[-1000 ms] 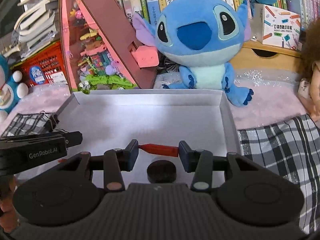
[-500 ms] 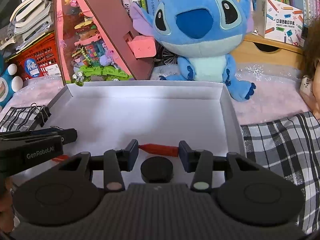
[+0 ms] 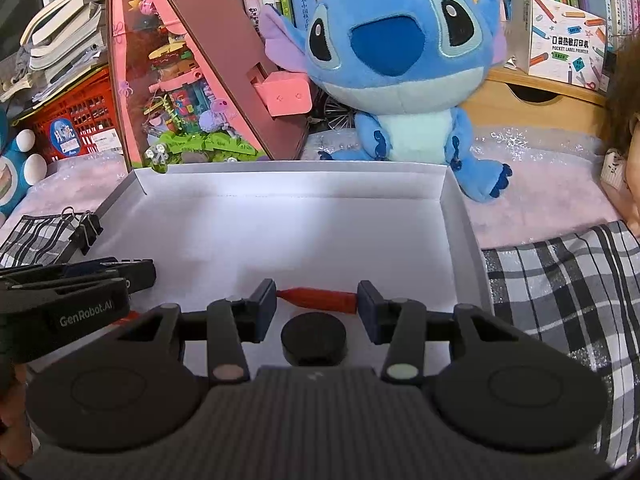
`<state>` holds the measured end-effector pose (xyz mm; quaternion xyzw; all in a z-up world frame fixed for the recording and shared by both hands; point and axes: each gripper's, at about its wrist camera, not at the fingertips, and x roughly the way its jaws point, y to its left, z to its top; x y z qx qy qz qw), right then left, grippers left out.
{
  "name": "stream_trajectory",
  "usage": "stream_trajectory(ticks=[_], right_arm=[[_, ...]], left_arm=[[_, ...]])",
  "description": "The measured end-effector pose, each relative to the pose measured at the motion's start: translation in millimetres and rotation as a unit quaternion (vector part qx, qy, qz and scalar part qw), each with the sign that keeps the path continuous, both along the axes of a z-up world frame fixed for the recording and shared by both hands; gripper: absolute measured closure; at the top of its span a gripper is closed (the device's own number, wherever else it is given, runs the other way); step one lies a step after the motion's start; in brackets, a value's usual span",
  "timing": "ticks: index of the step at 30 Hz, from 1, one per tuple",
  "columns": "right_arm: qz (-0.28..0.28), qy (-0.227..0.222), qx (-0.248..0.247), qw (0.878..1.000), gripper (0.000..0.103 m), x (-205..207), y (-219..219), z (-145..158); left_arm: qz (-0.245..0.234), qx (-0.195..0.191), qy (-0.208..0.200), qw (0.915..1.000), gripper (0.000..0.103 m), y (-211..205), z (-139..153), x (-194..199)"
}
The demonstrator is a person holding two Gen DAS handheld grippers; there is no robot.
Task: Organize rigid objects
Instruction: 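Carry the binder clip and red screwdriver over the white box, then open both grippers to drop the binder clip and screwdriver into the box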
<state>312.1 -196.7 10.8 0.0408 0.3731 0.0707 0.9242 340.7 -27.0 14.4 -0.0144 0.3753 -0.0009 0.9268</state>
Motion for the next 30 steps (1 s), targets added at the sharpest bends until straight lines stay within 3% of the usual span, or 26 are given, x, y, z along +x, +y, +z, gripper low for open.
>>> stream_trajectory(ticks=[2,3,4,20,30], right_arm=[[0.0,-0.001,0.001,1.0,0.048,0,0,0],[-0.002,-0.002,0.001,1.0,0.041,-1,0,0],[-0.002,-0.003,0.003,1.0,0.041,-1,-1,0],[-0.007,-0.046,0.022,0.999,0.022,-29,-6,25],[0.004,-0.084,0.004,0.996,0.016,-78,-10,43]], left_arm=[[0.0,-0.003,-0.001,1.0,0.073,1,1,0],[0.001,-0.005,-0.002,1.0,0.073,1,1,0],[0.001,-0.006,-0.003,1.0,0.071,2,2,-1],[-0.014,-0.001,-0.054,0.9985,0.03,5,38,-41],[-0.025,-0.003,-0.074,0.997,0.024,9,56,-93]])
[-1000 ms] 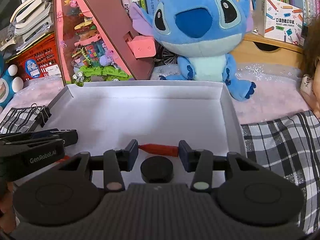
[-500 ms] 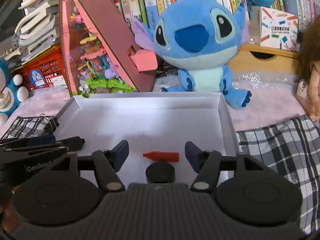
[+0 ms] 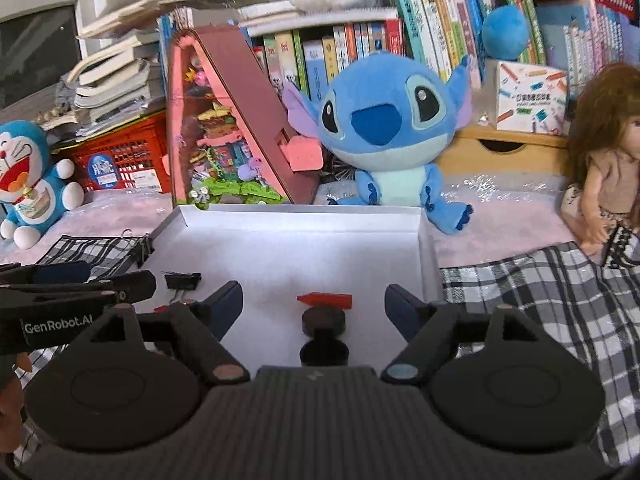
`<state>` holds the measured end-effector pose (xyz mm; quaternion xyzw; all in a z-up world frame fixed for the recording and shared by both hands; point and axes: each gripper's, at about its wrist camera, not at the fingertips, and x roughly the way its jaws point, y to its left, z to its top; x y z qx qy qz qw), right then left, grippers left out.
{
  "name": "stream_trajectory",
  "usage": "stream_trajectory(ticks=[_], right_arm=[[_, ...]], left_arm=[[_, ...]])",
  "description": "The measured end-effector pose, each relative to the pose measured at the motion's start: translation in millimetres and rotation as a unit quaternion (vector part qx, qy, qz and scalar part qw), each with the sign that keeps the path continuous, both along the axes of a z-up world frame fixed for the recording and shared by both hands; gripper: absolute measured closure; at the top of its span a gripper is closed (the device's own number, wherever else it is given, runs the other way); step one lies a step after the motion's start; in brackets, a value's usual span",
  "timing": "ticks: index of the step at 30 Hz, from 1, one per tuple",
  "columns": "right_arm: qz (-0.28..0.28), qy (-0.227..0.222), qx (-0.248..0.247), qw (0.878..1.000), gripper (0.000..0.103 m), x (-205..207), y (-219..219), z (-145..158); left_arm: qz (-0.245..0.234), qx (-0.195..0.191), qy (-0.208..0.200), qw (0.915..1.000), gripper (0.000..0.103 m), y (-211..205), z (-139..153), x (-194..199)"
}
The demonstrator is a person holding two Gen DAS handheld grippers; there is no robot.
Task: Organize rigid objects
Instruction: 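Open both grippers to drop the binder clip and screwdriver into the box, then move both tools back toward the remaining objects on the cloth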
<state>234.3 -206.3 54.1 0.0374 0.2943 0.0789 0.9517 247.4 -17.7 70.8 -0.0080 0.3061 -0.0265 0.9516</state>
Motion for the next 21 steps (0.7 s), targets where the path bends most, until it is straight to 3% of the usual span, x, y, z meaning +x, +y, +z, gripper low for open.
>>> stream_trajectory(ticks=[21], right_arm=[[0.037,-0.062,-0.032,0.997,0.014,-114,-2,1]], left_arm=[[-0.042,-0.034,0.001,0.9986,0.022,1,-13,-115]])
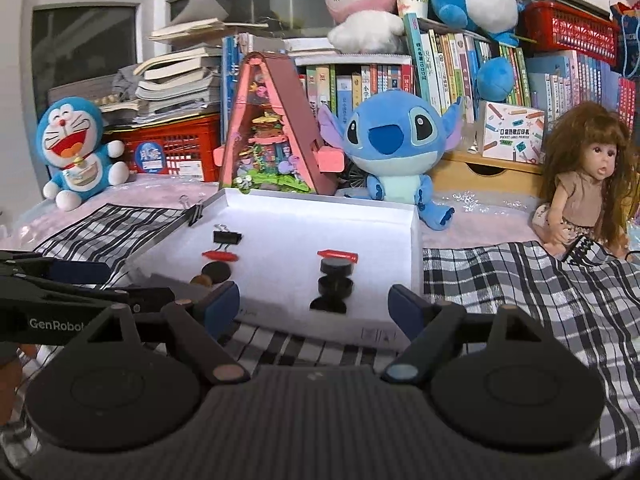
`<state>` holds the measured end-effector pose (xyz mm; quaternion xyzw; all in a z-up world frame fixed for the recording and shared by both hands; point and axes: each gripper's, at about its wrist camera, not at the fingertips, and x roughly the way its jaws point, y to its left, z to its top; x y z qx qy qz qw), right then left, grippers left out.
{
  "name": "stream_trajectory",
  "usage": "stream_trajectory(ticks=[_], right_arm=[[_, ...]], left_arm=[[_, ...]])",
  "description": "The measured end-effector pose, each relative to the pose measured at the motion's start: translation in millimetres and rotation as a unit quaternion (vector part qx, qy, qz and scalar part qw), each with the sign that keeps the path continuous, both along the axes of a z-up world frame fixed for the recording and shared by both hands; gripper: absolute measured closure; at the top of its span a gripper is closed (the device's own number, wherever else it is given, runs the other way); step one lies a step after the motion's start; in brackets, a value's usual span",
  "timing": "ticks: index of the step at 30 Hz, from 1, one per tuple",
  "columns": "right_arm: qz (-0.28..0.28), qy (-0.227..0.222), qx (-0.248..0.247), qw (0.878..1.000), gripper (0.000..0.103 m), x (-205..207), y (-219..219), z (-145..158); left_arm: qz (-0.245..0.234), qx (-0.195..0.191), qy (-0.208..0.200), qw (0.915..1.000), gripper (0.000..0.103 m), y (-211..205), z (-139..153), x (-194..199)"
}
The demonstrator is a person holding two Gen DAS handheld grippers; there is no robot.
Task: Organize rigid objects
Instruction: 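Move both tools back toward the remaining objects on the cloth, then close the left gripper on a blue hair clip while the right gripper grasps another blue hair clip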
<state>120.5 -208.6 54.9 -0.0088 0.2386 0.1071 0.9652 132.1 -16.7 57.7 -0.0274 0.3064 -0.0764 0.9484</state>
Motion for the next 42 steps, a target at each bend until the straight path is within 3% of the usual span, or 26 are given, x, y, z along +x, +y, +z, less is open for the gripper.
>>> stream_trajectory(ticks=[17,30,42], right_arm=[[0.007,-0.011,-0.011,1.0,0.014,-66,0,-27],[-0.012,-0.002,-0.008,1.0,0.014,-93,-5,-50],[-0.003,0.009,-0.01,1.0,0.014,-105,0,-66]], left_arm=[[0.004,0.013,-0.017,0.9998,0.021,6,-31,-73],[0.038,0.002,-0.011,0.9992,0.022,20,-51,-98],[0.024,0.033,-0.021,0.999,0.03,3,-60,-103]])
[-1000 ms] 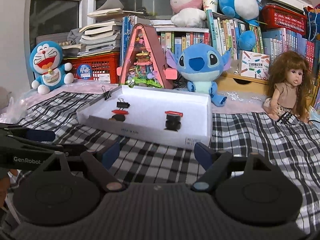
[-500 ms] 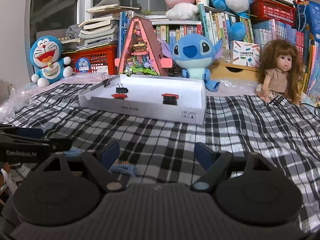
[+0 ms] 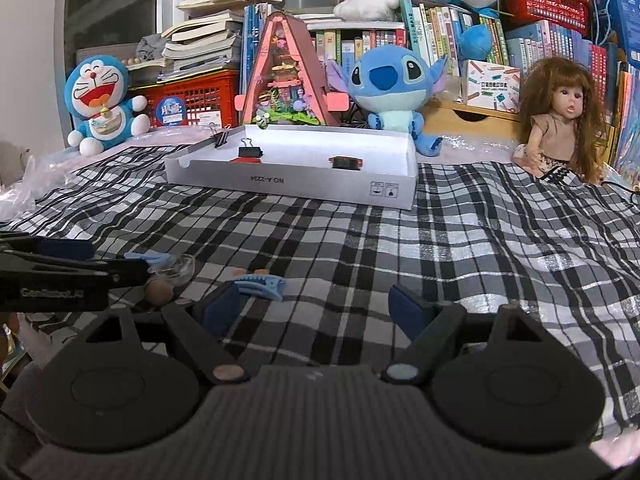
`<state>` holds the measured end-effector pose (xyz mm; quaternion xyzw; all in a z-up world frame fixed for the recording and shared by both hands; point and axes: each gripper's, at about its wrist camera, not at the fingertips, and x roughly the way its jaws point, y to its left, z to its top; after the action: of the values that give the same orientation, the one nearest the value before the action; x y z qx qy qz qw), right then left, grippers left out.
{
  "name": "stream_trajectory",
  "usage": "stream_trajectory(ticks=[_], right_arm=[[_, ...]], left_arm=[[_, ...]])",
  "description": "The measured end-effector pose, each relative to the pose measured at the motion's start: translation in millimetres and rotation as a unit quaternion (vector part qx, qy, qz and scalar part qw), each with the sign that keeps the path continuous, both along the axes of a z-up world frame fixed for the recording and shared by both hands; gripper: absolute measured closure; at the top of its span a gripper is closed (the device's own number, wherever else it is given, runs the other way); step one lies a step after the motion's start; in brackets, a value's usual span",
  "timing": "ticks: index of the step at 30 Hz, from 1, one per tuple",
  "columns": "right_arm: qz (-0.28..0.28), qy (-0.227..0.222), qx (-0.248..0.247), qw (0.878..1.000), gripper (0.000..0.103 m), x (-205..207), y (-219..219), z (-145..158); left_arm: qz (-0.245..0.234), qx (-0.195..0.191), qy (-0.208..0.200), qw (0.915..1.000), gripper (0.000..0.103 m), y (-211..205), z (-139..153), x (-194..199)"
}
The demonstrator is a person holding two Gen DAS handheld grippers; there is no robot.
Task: Organize rigid objects
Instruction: 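Close the left gripper on a blue hair clip while the right gripper grasps another blue hair clip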
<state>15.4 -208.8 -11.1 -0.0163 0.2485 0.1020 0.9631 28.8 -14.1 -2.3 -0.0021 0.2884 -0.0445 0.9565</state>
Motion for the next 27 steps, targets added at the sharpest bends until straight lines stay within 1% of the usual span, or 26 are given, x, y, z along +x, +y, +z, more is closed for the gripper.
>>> stream_trajectory(ticks=[3,5,8,15,21,27], right_arm=[[0.005,-0.001,-0.004,1.0,0.014,-1,7,-2],[0.005,0.0,-0.004,1.0,0.015,-1,11,-3],[0.003,-0.001,-0.006,1.0,0.017,1,17,-5],[0.004,0.001,-0.003,1.0,0.023,5,23,-6],[0.006,-0.003,-0.002,1.0,0.025,5,28,-5],[0.008,-0.007,-0.011,1.0,0.027,5,31,-5]], left_arm=[[-0.003,-0.003,-0.003,1.0,0.035,-2,0,2],[-0.004,0.004,-0.006,1.0,0.042,-3,-1,3],[0.002,0.018,-0.011,0.9998,0.047,-3,-2,4],[0.01,0.019,-0.01,0.9997,0.048,10,-2,4],[0.004,0.024,-0.006,0.9997,0.047,19,0,-2],[0.006,0.042,-0.009,0.9991,0.043,27,0,-11]])
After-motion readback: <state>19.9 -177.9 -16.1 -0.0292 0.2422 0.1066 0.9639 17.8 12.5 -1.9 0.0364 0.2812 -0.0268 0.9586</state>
